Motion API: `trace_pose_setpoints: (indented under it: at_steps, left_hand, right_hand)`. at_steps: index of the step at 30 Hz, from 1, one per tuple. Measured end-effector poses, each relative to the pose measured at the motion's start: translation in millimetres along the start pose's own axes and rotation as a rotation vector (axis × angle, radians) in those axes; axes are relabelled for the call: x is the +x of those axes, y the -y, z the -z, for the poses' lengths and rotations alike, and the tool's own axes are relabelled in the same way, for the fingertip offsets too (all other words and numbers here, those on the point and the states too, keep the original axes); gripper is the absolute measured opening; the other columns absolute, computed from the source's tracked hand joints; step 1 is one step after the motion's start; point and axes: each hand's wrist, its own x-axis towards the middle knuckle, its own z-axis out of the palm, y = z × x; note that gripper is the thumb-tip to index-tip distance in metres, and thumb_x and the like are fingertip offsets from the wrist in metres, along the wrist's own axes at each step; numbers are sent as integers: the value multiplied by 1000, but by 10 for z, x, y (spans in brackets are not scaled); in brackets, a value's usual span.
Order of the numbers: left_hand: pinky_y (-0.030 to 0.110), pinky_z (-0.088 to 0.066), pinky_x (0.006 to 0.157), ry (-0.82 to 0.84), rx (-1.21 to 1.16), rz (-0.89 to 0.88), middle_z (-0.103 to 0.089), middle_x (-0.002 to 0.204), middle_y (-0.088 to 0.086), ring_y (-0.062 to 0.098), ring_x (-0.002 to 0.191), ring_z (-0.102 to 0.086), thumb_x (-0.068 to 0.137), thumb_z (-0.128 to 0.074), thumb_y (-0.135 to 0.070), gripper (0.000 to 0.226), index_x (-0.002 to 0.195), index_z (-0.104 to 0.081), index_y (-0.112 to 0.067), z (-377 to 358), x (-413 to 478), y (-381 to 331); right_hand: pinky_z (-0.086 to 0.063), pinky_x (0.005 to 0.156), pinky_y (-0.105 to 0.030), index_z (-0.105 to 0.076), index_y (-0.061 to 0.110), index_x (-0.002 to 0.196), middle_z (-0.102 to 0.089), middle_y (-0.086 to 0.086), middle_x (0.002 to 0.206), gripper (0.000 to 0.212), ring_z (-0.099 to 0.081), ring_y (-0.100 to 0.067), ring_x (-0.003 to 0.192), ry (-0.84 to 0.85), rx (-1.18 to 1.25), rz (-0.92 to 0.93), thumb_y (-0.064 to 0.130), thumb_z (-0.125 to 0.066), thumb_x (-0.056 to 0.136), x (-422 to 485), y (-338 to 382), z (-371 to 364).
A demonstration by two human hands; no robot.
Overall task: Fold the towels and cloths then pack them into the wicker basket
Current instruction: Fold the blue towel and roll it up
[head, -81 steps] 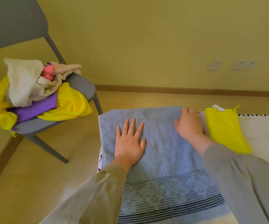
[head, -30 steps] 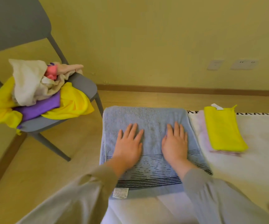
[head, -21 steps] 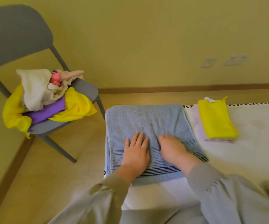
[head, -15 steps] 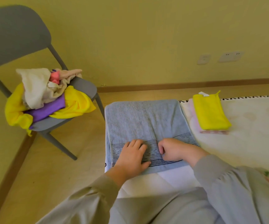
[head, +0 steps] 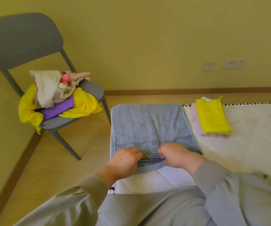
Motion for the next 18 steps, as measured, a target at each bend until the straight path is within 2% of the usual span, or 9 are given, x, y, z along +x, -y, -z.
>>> trace_pose_setpoints:
  at_steps: [3,7,9,11,12,14,16,18]
  left_hand:
    - [19,-27,41,-39,13,-86,-51,61,-3,18,51,-48,67,-39,-16,15,61,-53,-17,78,-26,-58]
    - [19,-25,40,68,41,-108,-52,61,-4,18,50,-50,64,-51,-14,5,63,-54,-18,57,-72,-83]
    - [23,-29,47,224,68,-46,-58,76,0,21,64,-57,67,-58,-11,15,81,-59,-16,9,-92,-117]
    - [31,-36,63,333,46,78,-58,102,7,30,89,-56,80,-47,-8,29,107,-54,-12,-46,-119,-130]
    - [33,-36,66,367,44,114,-56,108,9,31,95,-54,83,-42,-7,31,113,-51,-11,-42,-120,-128]
    - [31,-33,62,316,25,100,-57,102,8,30,89,-55,80,-42,-6,29,107,-54,-10,6,-105,-140]
    - [23,-27,49,216,12,22,-58,77,1,23,64,-57,68,-42,-11,22,83,-58,-15,50,-94,-132]
    - [17,-20,43,125,11,-28,-51,63,-6,17,49,-50,61,-36,-19,19,68,-54,-19,64,-99,-118]
  right_hand:
    - [-25,50,-28,-40,18,69,-39,1,66,23,-43,-23,70,-40,-16,5,1,-51,80,-71,18,67]
    - [-34,57,-32,-50,16,83,-45,-1,74,24,-46,-25,75,-33,-96,-1,-7,-46,79,-112,58,69]
    - [-35,62,-33,-52,16,97,-43,0,76,29,-45,-24,80,61,-120,1,-7,-43,83,-110,71,16]
    - [-34,68,-32,-52,12,112,-50,-4,87,31,-49,-26,88,117,-139,-14,-6,-43,87,-102,79,-30]
    - [-35,70,-32,-51,11,115,-55,-8,98,32,-54,-28,94,121,-150,-25,-5,-44,88,-96,81,-45]
    - [-37,71,-32,-53,12,108,-57,-10,105,28,-56,-30,101,117,-138,-42,-4,-45,87,-92,80,-41]
    - [-38,68,-31,-49,15,85,-53,-5,87,18,-56,-29,90,102,-140,-32,-3,-47,85,-88,62,-23]
    - [-37,64,-30,-48,15,77,-50,-3,77,15,-51,-27,80,75,-111,-37,1,-49,84,-92,47,-5]
